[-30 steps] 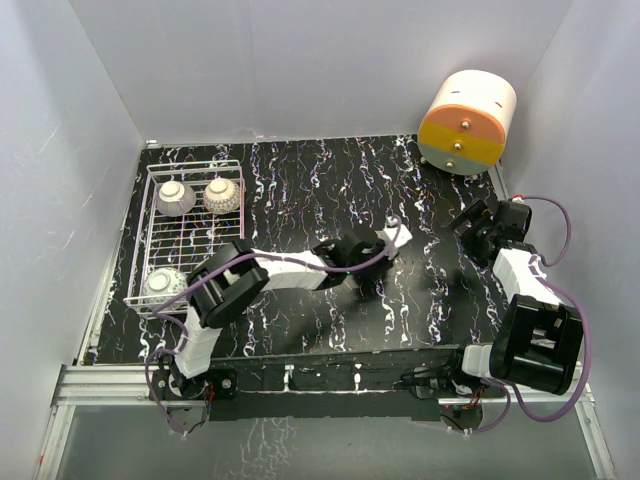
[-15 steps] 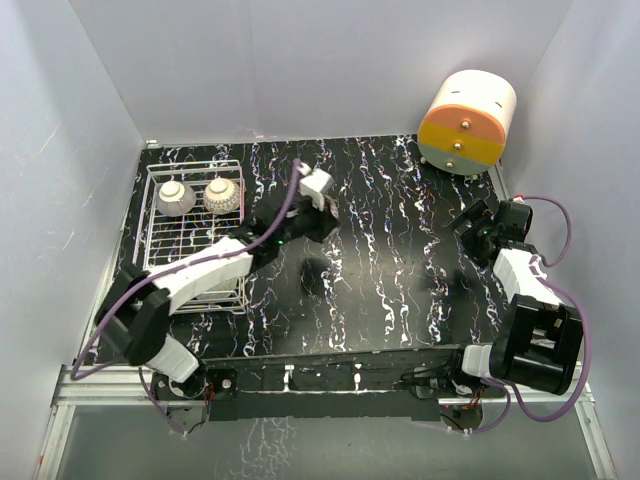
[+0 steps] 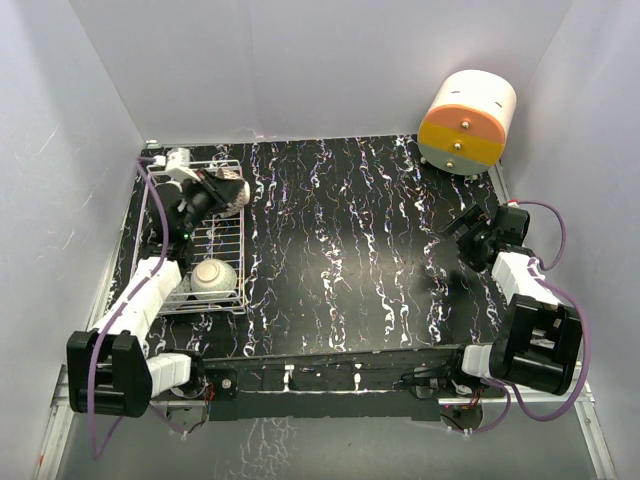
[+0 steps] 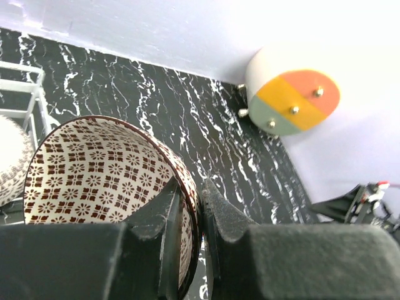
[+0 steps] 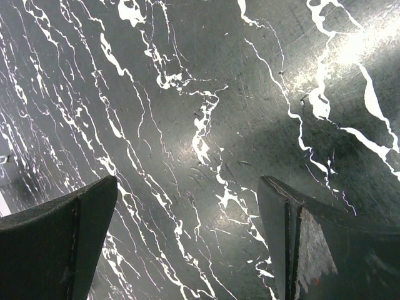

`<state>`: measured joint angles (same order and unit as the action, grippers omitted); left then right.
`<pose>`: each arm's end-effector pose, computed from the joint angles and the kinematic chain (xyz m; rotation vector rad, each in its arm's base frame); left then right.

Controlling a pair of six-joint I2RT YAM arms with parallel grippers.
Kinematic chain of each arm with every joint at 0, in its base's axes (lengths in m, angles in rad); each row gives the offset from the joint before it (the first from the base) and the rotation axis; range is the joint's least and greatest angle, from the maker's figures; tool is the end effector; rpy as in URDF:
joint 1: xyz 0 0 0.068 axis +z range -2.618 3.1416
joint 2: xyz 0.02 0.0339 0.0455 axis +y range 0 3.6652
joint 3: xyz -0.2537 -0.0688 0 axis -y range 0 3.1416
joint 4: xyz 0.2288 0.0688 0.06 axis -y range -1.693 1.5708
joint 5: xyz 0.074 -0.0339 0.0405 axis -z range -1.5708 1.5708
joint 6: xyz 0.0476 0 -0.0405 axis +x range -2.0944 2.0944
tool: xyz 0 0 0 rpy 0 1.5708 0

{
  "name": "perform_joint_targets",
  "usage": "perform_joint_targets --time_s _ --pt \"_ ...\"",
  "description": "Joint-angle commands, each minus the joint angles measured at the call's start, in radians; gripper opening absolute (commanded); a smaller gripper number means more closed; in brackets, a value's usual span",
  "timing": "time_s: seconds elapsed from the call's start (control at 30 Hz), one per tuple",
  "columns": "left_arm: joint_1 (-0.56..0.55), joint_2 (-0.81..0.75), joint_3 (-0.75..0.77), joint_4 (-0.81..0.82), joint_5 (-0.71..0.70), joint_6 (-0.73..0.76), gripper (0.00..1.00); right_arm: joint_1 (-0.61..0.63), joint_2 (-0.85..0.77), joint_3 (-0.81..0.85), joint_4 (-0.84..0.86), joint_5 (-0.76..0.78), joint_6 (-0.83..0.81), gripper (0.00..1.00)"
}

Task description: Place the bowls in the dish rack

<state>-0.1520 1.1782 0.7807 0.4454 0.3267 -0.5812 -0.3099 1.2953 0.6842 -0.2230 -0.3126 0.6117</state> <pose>0.2706 -0.0569 0.3204 -0.0687 1.5829 -0.8273 0.2454 -0.0632 0.1871 0.9406 2.2243 0.5154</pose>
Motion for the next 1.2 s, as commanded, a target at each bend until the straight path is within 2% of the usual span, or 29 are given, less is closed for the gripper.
perform_joint_targets --time_s 0.0,0.37,0.5,0.8,1.17 --pt "0.142 -0.012 -0.046 0.254 0.22 -0.256 0.0 -0.006 -0.026 -0.006 0.06 -0.022 -0.003 0.97" --pt "0.372 0.164 -0.265 0.765 0.363 -0.733 0.0 -0.006 -0.027 -0.007 0.056 -0.033 -0.004 0.97" --pt "0.391 0.252 -0.281 0.897 0.391 -0.811 0.0 -0.006 -0.03 -0.009 0.053 -0.023 -0.004 0.97" --pt "0.395 0.392 -0.268 0.954 0.425 -0.88 0.0 -0.006 -0.033 -0.009 0.048 0.003 -0.007 0.97" --pt "0.419 0.443 -0.246 0.756 0.469 -0.827 0.0 -0.006 -0.018 -0.009 0.058 0.008 -0.008 0.97"
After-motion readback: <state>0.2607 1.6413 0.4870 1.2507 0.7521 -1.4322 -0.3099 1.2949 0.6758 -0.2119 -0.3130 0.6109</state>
